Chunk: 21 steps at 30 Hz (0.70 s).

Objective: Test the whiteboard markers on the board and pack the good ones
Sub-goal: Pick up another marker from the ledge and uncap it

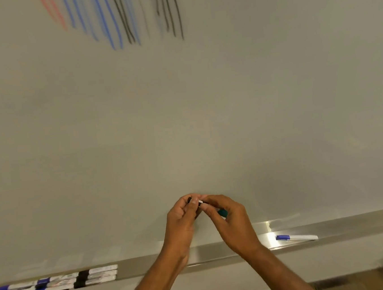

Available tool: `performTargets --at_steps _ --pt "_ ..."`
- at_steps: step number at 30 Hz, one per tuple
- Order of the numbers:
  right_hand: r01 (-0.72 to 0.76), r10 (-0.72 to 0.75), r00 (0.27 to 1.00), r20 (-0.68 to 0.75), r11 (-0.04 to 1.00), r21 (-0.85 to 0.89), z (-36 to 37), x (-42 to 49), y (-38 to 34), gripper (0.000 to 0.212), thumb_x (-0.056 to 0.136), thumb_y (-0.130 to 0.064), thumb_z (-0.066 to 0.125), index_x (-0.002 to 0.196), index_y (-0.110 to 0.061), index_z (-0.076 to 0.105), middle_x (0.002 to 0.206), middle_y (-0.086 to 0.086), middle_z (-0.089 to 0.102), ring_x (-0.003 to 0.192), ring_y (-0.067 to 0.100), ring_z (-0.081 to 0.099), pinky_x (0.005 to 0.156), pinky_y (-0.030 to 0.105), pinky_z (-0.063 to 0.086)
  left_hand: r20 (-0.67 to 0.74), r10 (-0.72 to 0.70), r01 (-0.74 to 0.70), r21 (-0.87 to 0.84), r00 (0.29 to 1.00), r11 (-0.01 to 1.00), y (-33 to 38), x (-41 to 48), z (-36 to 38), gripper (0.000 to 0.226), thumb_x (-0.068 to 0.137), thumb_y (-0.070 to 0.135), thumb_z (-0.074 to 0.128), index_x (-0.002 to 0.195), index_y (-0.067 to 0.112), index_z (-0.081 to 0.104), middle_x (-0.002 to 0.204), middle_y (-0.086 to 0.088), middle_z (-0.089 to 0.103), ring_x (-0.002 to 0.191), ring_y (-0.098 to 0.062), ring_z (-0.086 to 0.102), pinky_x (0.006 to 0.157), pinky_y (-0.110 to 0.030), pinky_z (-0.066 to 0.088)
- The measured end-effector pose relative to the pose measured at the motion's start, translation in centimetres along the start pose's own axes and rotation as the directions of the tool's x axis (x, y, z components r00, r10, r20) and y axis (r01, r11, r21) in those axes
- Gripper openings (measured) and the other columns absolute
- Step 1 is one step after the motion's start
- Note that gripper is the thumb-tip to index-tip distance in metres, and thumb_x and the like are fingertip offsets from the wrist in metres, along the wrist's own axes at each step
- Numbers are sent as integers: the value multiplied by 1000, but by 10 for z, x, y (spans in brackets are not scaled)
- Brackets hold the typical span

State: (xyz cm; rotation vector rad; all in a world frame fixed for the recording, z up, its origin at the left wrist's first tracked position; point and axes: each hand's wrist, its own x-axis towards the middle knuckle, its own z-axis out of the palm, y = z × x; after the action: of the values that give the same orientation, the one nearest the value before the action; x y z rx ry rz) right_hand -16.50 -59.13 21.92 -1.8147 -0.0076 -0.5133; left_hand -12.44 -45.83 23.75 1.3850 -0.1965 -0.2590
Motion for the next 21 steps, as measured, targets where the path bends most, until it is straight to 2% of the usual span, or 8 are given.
performTargets --at_steps 1,3,6,9,13,15,18,21 --pt "-57 55 997 55 997 44 2 3 -13 21 96 -29 65 116 -26 72 106 -14 73 102 8 68 86 28 56 12 10 -10 6 1000 1000 9 -2 -7 24 105 21 54 113 6 70 111 -8 76 112 -21 70 110 -38 49" --pt "-110 100 985 143 992 63 6 9 -38 17 96 -33 64 106 -25 75 90 -6 74 81 5 68 73 24 54 45 32 -33 26 998 999 27 -6 -19 25 104 24 54 116 8 69 117 -6 76 116 -20 68 111 -41 46" --pt "-136 114 971 209 986 96 15 15 -73 24 98 -35 60 88 -19 75 71 9 66 59 13 54 56 22 44 88 67 -70 33 994 997 57 -9 -34 27 105 26 52 119 7 64 118 -6 75 116 -21 68 108 -38 46" --pt "-152 115 973 202 972 180 29 19 -102 32 99 -33 58 80 -11 72 63 9 56 54 14 42 49 22 35 118 103 -106 17 988 994 84 -11 -45 29 105 25 49 120 3 61 115 -8 76 114 -23 70 102 -33 50" --pt "-109 93 991 94 978 178 51 22 -127 44 98 -37 60 77 1 67 59 11 50 52 16 38 49 22 34 123 135 -135 -7 983 991 111 -14 -60 28 106 24 49 120 2 62 112 -10 77 111 -26 71 101 -35 52" --pt "-89 84 996 36 982 165 61 23 -138 43 96 -39 63 72 -4 69 56 11 50 52 18 37 49 25 34 113 153 -151 -25 982 988 122 -14 -67 27 106 22 49 120 2 61 112 -13 76 112 -29 70 102 -36 53" --pt "-50 54 998 -27 990 132 73 24 -154 37 95 -38 64 70 -11 71 53 7 51 49 13 39 49 21 36 91 202 -200 -38 975 979 136 -15 -77 26 106 22 49 119 4 62 112 -13 76 112 -27 70 103 -40 52" --pt "-46 43 999 30 994 100 79 24 -171 37 97 -40 60 74 -13 72 55 3 54 49 9 41 50 19 35 33 292 -291 -23 956 956 156 -15 -87 25 106 23 49 116 7 64 109 -11 77 111 -25 71 101 -37 53"
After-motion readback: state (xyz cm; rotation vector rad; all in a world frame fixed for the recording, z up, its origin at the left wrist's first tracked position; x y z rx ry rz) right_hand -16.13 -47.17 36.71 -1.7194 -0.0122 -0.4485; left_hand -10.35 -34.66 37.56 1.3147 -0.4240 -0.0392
